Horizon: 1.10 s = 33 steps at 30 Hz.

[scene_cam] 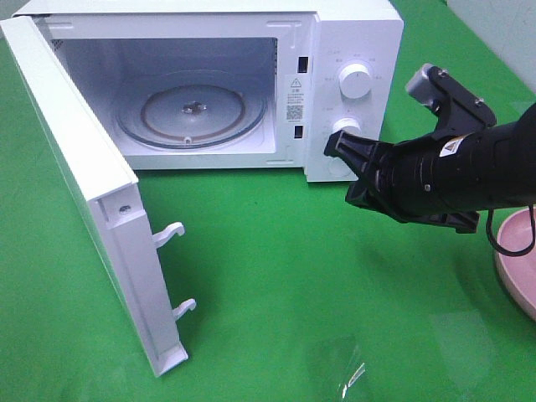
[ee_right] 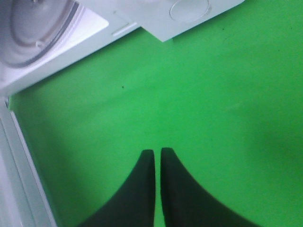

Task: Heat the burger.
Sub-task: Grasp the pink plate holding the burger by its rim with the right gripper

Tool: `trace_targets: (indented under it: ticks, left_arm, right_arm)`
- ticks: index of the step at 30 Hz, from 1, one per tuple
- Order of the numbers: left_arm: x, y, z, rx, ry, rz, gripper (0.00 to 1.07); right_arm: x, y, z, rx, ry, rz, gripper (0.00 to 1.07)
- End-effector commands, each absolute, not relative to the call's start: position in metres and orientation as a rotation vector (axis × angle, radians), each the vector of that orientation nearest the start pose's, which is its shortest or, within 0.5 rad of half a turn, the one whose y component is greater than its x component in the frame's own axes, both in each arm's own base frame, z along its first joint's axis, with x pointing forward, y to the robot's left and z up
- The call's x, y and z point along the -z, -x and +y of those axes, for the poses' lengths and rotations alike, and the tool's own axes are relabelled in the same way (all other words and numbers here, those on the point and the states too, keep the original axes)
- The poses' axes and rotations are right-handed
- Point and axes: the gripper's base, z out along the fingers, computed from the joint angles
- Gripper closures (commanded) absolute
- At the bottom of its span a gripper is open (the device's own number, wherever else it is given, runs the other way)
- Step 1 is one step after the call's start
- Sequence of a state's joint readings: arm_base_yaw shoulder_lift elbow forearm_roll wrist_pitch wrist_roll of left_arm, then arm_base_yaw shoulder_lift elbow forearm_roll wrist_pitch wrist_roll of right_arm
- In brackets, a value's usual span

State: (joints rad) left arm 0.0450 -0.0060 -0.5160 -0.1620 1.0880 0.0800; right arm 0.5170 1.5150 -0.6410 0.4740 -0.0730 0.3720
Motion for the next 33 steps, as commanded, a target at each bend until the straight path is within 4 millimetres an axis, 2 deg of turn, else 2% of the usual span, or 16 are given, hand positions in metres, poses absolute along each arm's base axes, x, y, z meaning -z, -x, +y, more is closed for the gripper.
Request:
trace_targets:
  ticks: [1,2,3,7,10,12,21,22,23,25,26,27,29,31,32,33]
  left_arm:
    - [-0.282,0.011,-0.014,0.117,-0.052,2.008,0.06]
    - [-0.282,0.011,-0.014,0.117,-0.052,2.008,0.06]
    - [-0.282,0.011,-0.014,0.117,-0.052,2.008,0.06]
    - [-0.282,0.011,-0.014,0.117,-0.052,2.008,0.06]
    - [-0.282,0.011,-0.014,0.117,-0.052,2.008,0.06]
    - [-0.282,0.011,-0.014,0.117,-0.052,2.008,0.06]
    - [-0.282,0.011,-0.014,0.117,-0.052,2.008,0.06]
    - [-0.282,0.011,-0.014,0.117,-0.052,2.008,0.06]
    - [-0.282,0.011,-0.014,0.117,-0.052,2.008,0.06]
    - [-0.282,0.011,-0.014,0.117,-0.052,2.008,0.06]
    - [-0.282,0.011,-0.014,0.117,-0.052,2.008,0.06]
    - [-0.282,0.011,-0.014,0.117,-0.052,2.008,0.06]
    - [-0.282,0.011,-0.014,0.117,-0.052,2.008,0.06]
    - [-0.282,0.011,-0.014,0.117,-0.052,2.008,0.06]
    - [-0.282,0.011,-0.014,0.117,-0.052,2.008,0.06]
    - [-0.282,0.011,-0.014,0.117,-0.052,2.008,0.06]
  right_arm:
    - [-0.188,-0.244,0.140,-0.579,-0.190,2.458,1.02]
    - [-0.188,-0.244,0.140,-0.579,-0.190,2.458,1.02]
    - [-0.189,-0.243,0.141,-0.533,-0.088,2.505,1.02]
    - [-0.193,-0.243,0.141,-0.432,0.084,2.576,1.01]
    - [-0.196,-0.243,0.140,-0.370,0.162,2.615,1.00]
    - [-0.201,-0.242,0.135,-0.230,0.292,2.691,0.99]
    - [-0.211,-0.242,0.126,-0.023,0.421,2.793,0.94]
    - [-0.213,-0.242,0.124,0.025,0.450,2.806,0.88]
    - [-0.213,-0.242,0.124,0.025,0.450,2.806,0.88]
    - [-0.212,-0.240,0.120,0.100,0.563,2.810,0.62]
    - [-0.212,-0.240,0.120,0.100,0.563,2.810,0.62]
    - [-0.212,-0.240,0.119,0.113,0.609,2.808,0.47]
    - [-0.212,-0.240,0.119,0.113,0.609,2.808,0.47]
    - [-0.213,-0.242,0.119,0.135,0.655,2.778,0.21]
    - [-0.213,-0.242,0.119,0.135,0.655,2.778,0.21]
    - [-0.213,-0.242,0.118,0.150,0.667,2.767,0.16]
